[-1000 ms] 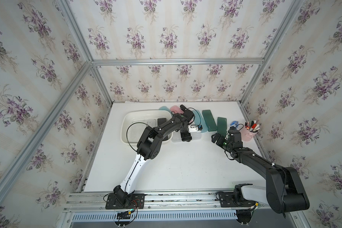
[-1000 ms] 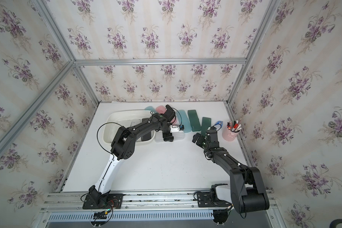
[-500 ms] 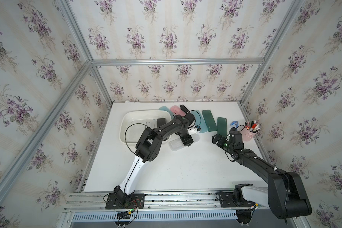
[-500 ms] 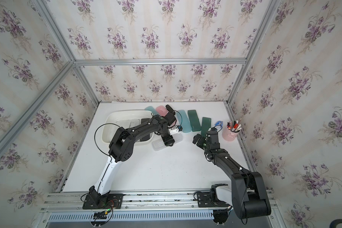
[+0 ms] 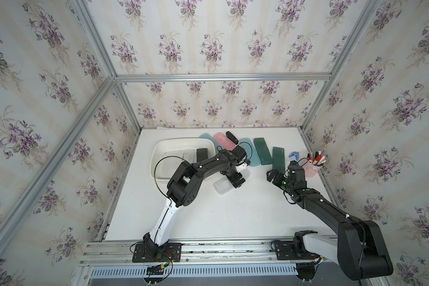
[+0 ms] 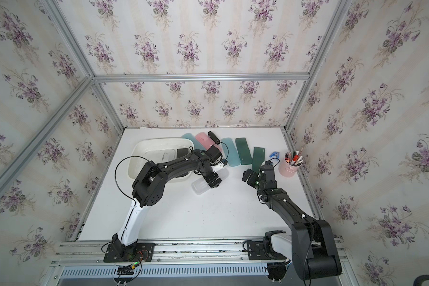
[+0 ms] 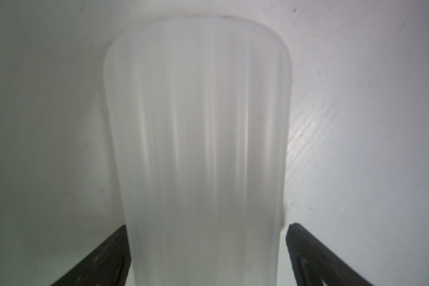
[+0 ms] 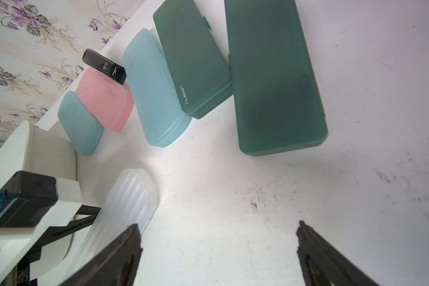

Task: Put the pencil case into the storage box
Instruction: Pick up the pencil case from the center of the board.

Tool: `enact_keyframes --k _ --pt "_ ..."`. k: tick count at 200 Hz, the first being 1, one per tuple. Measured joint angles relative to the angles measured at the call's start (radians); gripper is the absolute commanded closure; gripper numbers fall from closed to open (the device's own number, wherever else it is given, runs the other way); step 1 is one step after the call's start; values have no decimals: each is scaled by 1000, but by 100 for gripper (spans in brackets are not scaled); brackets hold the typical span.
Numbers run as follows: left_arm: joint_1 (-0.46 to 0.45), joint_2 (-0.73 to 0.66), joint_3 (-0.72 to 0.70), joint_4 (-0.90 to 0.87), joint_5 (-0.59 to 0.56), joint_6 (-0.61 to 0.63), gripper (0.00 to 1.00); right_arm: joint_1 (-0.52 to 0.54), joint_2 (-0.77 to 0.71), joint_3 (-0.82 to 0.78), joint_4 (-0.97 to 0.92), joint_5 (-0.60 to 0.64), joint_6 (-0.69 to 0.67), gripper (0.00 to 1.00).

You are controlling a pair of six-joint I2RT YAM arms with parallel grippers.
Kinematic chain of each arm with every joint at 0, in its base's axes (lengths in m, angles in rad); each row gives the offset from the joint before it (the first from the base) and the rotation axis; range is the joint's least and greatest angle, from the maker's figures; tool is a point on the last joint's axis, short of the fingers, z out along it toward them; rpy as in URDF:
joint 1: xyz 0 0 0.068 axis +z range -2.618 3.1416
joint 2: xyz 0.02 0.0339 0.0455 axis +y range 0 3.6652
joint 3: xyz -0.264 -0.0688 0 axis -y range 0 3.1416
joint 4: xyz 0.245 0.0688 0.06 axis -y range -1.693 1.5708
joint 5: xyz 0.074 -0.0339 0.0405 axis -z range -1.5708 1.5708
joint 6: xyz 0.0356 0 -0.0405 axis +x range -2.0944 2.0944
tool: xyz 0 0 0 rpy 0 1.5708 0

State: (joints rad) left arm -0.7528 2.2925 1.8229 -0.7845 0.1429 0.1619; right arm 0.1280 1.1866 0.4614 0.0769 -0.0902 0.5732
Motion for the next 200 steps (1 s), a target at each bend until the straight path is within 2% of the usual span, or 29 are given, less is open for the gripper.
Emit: enact_keyframes --k 46,99,200 --pt "-10 -22 -64 57 -34 16 19 0 -14 7 -8 12 -5 0" --pt "-16 -62 -118 119 -42 14 22 -16 -47 24 -41 30 -23 0" --pt "-33 -168 -61 -8 -65 -85 22 -53 -79 24 -58 19 -27 0"
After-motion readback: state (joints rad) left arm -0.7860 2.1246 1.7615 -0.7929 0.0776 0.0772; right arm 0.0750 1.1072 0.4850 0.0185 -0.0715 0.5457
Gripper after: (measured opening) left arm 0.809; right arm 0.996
